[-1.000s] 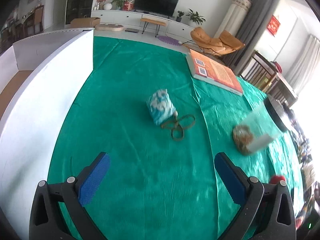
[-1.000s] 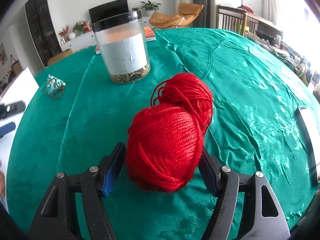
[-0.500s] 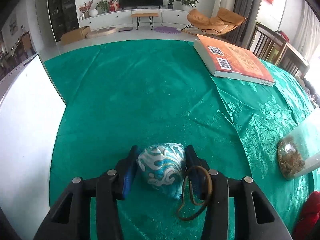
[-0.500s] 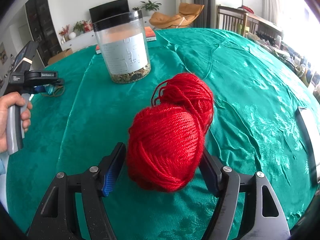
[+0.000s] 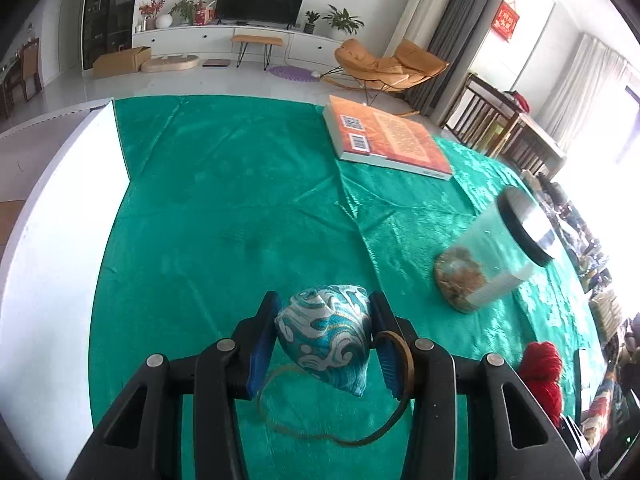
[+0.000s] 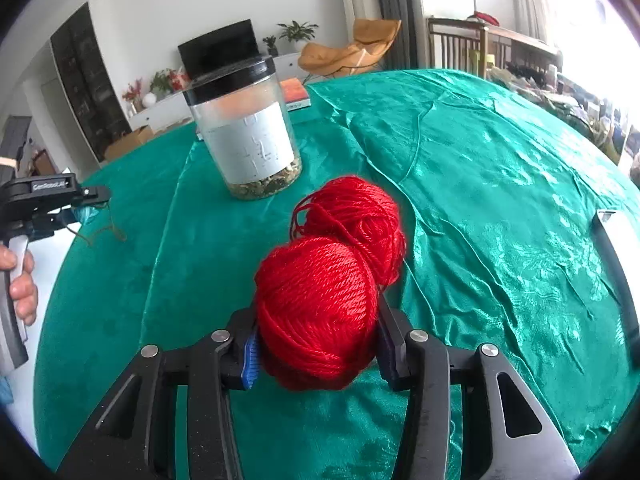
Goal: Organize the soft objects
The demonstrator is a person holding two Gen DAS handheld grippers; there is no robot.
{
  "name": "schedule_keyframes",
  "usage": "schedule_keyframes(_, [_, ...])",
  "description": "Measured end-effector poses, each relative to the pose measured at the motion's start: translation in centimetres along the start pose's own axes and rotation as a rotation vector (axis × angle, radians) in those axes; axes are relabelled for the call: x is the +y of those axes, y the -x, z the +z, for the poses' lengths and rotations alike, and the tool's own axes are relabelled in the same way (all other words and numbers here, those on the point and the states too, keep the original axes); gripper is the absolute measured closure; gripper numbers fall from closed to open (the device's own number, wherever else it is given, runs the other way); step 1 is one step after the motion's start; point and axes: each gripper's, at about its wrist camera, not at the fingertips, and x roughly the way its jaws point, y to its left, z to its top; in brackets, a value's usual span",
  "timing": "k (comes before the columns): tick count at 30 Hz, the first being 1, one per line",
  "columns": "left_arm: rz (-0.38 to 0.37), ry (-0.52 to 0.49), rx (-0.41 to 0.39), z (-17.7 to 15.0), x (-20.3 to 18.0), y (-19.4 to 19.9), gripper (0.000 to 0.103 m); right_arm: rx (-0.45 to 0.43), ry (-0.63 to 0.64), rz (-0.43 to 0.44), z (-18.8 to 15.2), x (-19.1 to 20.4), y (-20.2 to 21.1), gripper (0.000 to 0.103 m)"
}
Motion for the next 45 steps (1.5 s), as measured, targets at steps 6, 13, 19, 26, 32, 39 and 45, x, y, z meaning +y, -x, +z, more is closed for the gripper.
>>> schedule_keyframes(6, [-0.086,-0.012,-0.05,-2.2,0.4,7.1,0.059,-0.046,-0.023,0.08,0.0,0.1,3.6,0.055])
schedule_keyframes(13, [-0.108,0.022,-0.149,-2.8,5.0,16.4,0.058,-0.071,0.03,0.194,0.7,3.7,7.7,0.055])
schedule_keyframes(19, [0.03,0.059,-0.204,-3.8,12.4,23.5,0.058,-0.081,0.138,0.378,2.7,11.3,11.2,0.055])
schedule_keyframes(26, [0.326,0.077,-0.172,-6.9,19.3,26.9,0.042,-0.006,0.332,0.67,2.7,25.2,14.0,0.054])
schedule_keyframes(32, [0.483,0.099,-0.179,-9.3,21.8,26.8,0.01,0.191,0.47,0.799,-0.7,33.9,10.8,0.037])
schedule_keyframes(39, [0.526,0.141,-0.184,-10.2,21.5,27.7,0.005,0.212,0.483,0.762,-1.7,33.6,10.0,0.037])
schedule_keyframes(45, [0.509,0.176,-0.248,-10.6,19.5,30.6,0.003,0.172,0.538,0.67,-1.8,33.7,11.8,0.037])
